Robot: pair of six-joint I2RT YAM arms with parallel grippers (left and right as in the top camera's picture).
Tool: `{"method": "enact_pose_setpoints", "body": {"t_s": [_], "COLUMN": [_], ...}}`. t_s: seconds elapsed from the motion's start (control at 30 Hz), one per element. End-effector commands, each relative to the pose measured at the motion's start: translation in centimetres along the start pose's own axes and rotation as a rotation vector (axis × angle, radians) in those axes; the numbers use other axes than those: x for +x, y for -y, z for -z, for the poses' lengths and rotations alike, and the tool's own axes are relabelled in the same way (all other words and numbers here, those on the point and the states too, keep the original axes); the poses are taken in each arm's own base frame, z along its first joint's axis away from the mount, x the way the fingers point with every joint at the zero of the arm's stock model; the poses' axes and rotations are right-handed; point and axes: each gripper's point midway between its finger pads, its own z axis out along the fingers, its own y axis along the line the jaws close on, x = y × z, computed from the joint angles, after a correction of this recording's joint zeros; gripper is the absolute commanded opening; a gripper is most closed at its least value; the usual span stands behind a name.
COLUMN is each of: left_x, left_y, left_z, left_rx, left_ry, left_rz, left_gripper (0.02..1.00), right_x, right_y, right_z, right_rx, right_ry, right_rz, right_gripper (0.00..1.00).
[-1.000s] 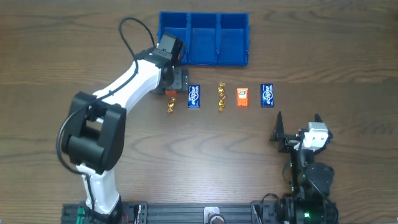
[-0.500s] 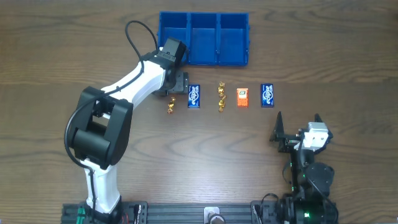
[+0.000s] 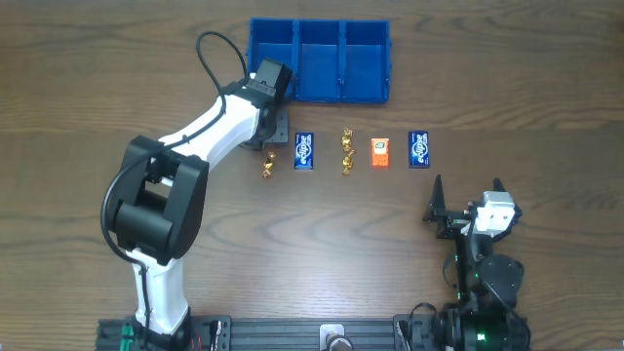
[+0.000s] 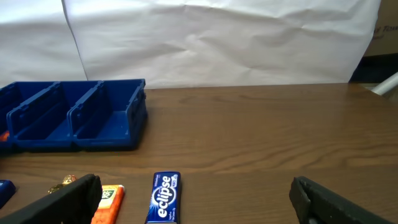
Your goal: Sort Candies Into Trays
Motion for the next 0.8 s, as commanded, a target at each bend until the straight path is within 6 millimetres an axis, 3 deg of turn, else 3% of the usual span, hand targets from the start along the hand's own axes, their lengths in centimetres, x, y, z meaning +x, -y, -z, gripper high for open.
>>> {"method": "enact_pose_setpoints", "body": {"t_s": [0.03, 0.27, 0.37, 0.5, 0.8], "left_x": [-2.8, -11.4, -14.2, -16.3, -16.7], "left_y": [2.0, 3.2, 3.0, 2.1, 1.1], "left_z": [2.4, 12.8, 15.4, 15.3, 9.3], "left_rx": [0.042, -0.001, -0.028, -0.03, 0.035], "left_ry": [0.04, 0.301, 0.409, 0.457, 0.362], "left_rz": [0.001, -0.066, -0.082, -0.063, -0.035], "left_gripper": [0.205, 0.2, 0.211, 0.213, 0.224], "right_x": [0.0, 0.0, 0.0, 0.0, 0.0], "right_y": [0.1, 0.1, 0.1, 0.1, 0.1], "right_z": [0.1, 0.1, 0.1, 0.1, 0.1], "right_rx": [0.003, 0.003, 0.003, 0.003, 0.003], "right_ry": [-0.002, -0.002, -0.002, -0.002, -0.002], "right_rz": [-0.014, -0.014, -0.014, -0.014, -0.014], "right_gripper": [0.998, 0.998, 0.998, 1.0, 1.0]}}
